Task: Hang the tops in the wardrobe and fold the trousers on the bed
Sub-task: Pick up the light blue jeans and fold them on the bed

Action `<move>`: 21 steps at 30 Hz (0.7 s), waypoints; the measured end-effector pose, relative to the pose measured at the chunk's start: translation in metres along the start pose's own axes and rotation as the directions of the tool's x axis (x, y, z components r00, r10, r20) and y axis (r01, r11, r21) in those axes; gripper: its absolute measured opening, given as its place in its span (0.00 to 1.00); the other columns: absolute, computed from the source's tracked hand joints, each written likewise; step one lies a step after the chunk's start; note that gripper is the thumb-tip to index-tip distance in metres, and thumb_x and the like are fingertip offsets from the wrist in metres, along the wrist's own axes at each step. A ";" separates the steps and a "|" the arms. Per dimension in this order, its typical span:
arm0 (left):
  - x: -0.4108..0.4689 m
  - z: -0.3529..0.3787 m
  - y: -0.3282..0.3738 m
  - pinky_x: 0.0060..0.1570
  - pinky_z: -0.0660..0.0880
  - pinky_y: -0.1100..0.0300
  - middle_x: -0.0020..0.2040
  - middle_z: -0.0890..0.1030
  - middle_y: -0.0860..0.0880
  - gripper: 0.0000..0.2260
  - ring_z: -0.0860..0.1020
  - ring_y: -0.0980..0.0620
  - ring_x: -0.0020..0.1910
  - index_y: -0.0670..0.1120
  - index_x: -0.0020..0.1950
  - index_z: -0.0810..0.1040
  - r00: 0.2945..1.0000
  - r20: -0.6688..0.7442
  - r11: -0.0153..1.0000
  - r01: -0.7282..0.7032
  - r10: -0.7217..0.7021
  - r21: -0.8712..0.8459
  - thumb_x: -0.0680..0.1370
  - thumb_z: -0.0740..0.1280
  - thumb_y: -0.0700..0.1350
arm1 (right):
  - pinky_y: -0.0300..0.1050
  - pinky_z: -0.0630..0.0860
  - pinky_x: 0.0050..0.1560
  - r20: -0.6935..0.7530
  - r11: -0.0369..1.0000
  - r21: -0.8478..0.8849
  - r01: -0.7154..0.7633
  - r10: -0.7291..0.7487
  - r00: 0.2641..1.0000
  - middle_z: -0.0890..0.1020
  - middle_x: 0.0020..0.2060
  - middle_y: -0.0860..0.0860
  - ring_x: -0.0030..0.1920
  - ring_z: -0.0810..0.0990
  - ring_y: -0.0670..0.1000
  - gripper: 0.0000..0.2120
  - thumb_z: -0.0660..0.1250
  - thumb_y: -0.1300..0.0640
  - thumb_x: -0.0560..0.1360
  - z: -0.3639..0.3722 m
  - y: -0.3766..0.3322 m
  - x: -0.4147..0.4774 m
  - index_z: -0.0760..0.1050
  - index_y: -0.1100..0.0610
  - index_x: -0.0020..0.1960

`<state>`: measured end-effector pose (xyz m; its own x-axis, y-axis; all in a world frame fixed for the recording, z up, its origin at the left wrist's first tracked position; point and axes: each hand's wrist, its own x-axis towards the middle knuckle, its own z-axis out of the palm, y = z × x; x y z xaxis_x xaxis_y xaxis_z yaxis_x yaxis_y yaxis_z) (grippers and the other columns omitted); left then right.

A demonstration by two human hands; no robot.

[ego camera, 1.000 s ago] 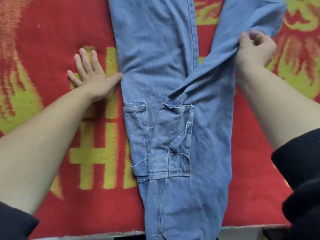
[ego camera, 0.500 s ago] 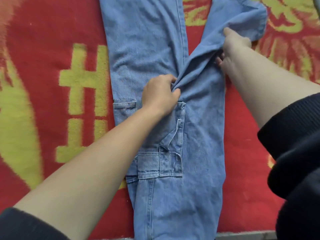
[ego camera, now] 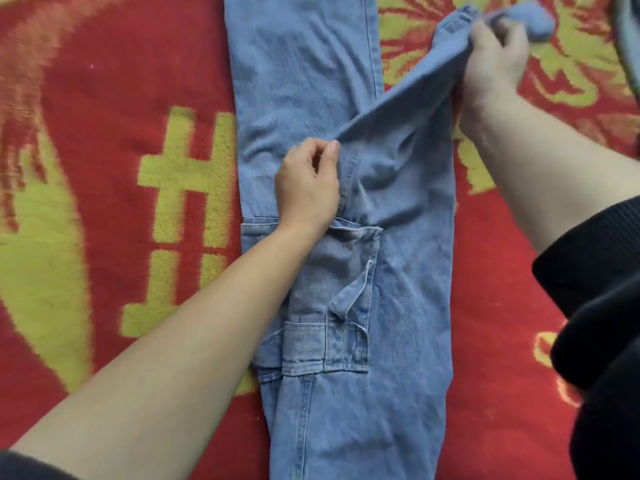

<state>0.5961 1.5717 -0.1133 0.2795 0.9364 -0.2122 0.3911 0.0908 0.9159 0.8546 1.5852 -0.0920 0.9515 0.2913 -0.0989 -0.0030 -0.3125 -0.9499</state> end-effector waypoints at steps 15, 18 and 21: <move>0.030 -0.073 -0.079 0.61 0.64 0.55 0.54 0.75 0.36 0.11 0.71 0.42 0.59 0.41 0.48 0.78 0.976 -0.066 0.923 0.216 -0.206 0.319 0.81 0.62 0.47 | 0.55 0.47 0.77 0.682 0.530 -0.562 0.635 -0.137 0.718 0.53 0.79 0.58 0.79 0.50 0.59 0.26 0.54 0.45 0.83 0.099 0.019 -0.125 0.59 0.52 0.79; 0.034 -0.071 -0.079 0.63 0.64 0.55 0.57 0.73 0.36 0.12 0.69 0.41 0.61 0.41 0.51 0.78 0.970 -0.057 0.910 0.243 -0.238 0.336 0.82 0.61 0.48 | 0.62 0.45 0.76 0.701 0.365 -0.604 0.708 -0.179 0.690 0.49 0.80 0.60 0.79 0.46 0.64 0.31 0.52 0.38 0.81 0.046 0.052 -0.150 0.54 0.49 0.80; 0.035 -0.072 -0.082 0.64 0.64 0.55 0.58 0.72 0.37 0.12 0.69 0.40 0.61 0.42 0.51 0.77 0.970 -0.057 0.897 0.241 -0.237 0.372 0.81 0.62 0.50 | 0.69 0.40 0.74 0.763 0.173 -0.644 0.745 0.068 0.643 0.40 0.80 0.58 0.79 0.39 0.64 0.36 0.45 0.30 0.78 0.033 0.079 -0.159 0.43 0.44 0.81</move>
<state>0.5109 1.6217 -0.1710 0.1285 0.9059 -0.4035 0.7439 0.1810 0.6433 0.6927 1.5443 -0.1615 0.3773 0.8556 -0.3544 0.9067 -0.4192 -0.0467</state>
